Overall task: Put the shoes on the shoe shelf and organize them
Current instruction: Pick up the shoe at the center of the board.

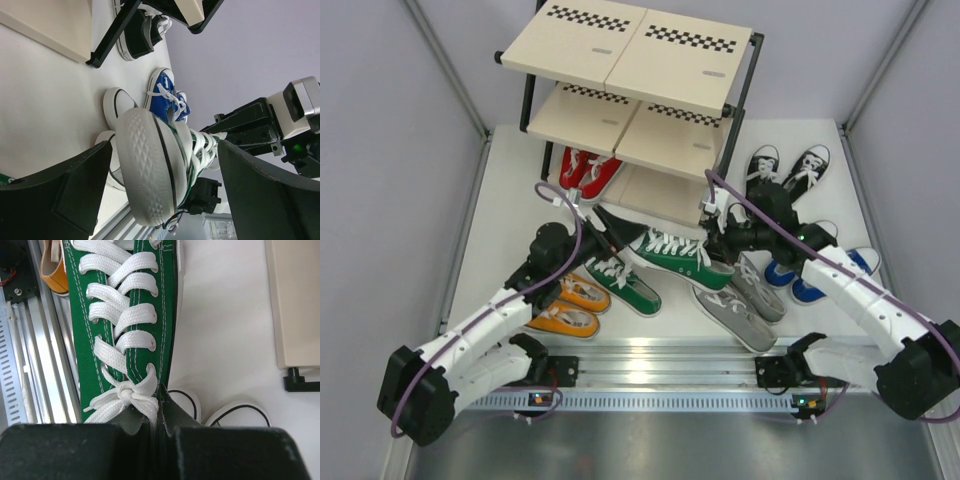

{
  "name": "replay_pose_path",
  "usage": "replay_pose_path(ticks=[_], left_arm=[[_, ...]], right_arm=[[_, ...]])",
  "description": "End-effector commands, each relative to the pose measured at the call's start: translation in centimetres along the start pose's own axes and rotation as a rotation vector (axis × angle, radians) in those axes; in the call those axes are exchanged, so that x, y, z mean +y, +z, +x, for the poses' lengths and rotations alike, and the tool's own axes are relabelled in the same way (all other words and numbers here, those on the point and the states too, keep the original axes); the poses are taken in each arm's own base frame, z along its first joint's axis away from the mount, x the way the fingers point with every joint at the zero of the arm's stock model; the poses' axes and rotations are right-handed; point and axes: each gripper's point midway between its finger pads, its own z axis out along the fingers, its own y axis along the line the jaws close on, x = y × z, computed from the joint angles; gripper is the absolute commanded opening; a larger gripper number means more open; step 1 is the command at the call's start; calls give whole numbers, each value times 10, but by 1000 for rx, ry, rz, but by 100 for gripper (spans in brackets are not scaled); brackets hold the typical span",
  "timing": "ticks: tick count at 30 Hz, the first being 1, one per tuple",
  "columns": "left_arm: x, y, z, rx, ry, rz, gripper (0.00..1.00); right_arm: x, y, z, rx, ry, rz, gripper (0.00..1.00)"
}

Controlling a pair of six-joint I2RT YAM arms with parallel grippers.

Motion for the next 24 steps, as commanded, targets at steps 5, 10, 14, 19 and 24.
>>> replay_pose_path(ticks=[5,10,14,19,24], left_arm=[[-24,5,-13,-58,-52,75,79],[-18,7,-8,-39,-48,61,61],[-21,10,-7,-19,-2,74,27],[-22,13,-4,9,138,96,0],[-26,7,-3,104,234,176,0]], right_arm=[[6,-12,-49,-177,-107,-20,0],[6,-12,-49,-180,-109,-23,0],[12,-12,-46,-176,-135,-56,0],[30,-16,-36,-159,-238,-150,2],[35,-30,-34,-129,-363,-151,51]])
